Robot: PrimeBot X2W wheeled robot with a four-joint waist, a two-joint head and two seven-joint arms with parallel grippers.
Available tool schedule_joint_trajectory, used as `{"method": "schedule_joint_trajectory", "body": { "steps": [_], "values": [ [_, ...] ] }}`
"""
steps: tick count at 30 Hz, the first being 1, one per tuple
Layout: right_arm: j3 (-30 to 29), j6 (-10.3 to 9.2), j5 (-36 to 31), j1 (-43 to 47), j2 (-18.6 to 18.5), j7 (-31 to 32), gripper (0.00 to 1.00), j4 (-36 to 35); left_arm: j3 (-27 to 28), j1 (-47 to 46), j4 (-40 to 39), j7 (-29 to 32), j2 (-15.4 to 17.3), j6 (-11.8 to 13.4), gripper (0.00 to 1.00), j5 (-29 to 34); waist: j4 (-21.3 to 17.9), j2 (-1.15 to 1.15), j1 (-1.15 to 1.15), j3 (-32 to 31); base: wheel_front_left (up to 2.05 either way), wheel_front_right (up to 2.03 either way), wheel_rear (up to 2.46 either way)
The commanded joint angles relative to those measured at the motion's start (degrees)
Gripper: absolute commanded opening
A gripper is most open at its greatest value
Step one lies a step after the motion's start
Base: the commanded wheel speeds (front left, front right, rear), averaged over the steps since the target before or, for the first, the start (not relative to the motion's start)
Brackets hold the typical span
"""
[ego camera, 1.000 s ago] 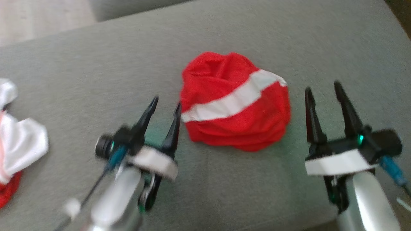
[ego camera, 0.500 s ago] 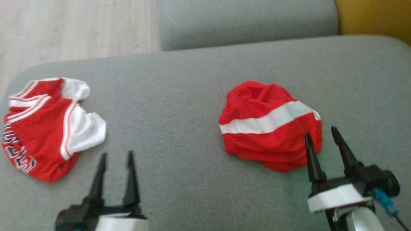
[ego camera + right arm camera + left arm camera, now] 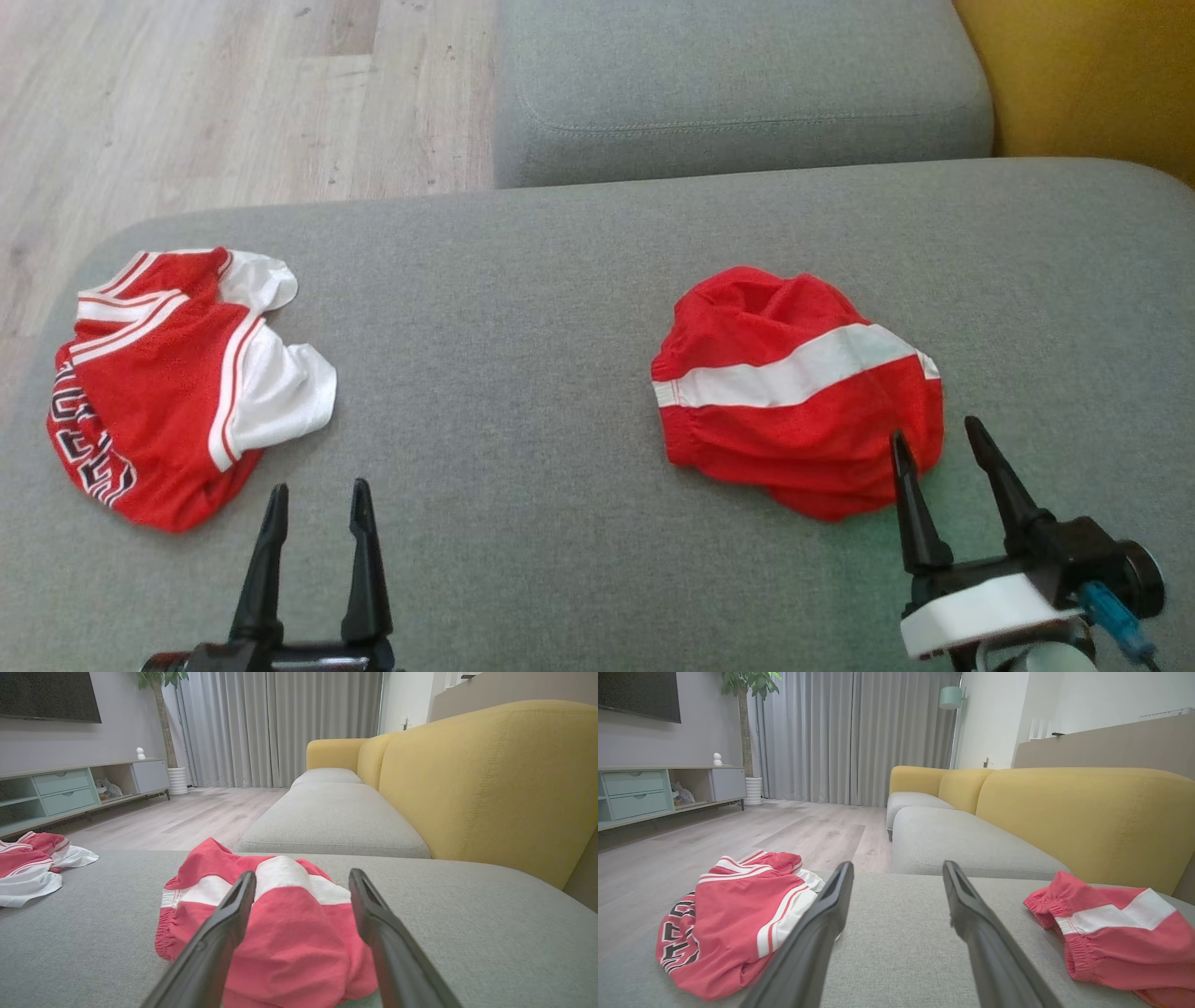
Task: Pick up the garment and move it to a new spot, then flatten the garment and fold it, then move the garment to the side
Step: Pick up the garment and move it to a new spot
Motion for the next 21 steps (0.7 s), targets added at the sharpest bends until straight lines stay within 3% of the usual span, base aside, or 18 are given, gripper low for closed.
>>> {"method": "schedule_joint_trajectory", "body": {
  "steps": [1, 21],
  "values": [
    [1.62, -0.04, 0.17, -1.48, -0.23, -0.13, 1.0, -1.63, 1.44, -1.9, -2.11, -0.53, -0.4, -0.09, 1.0, 0.32, -0.06, 0.0, 0.01, 0.08, 0.0, 0.0, 0.0],
    [2.92, -0.04, 0.76, -1.68, -0.22, -0.13, 1.0, -1.3, 0.8, -2.24, -1.71, -0.53, -0.42, 1.11, 1.0, 1.7, -0.69, 0.0, 0.01, 0.7, 0.0, 0.0, 0.0]
  ]
}}
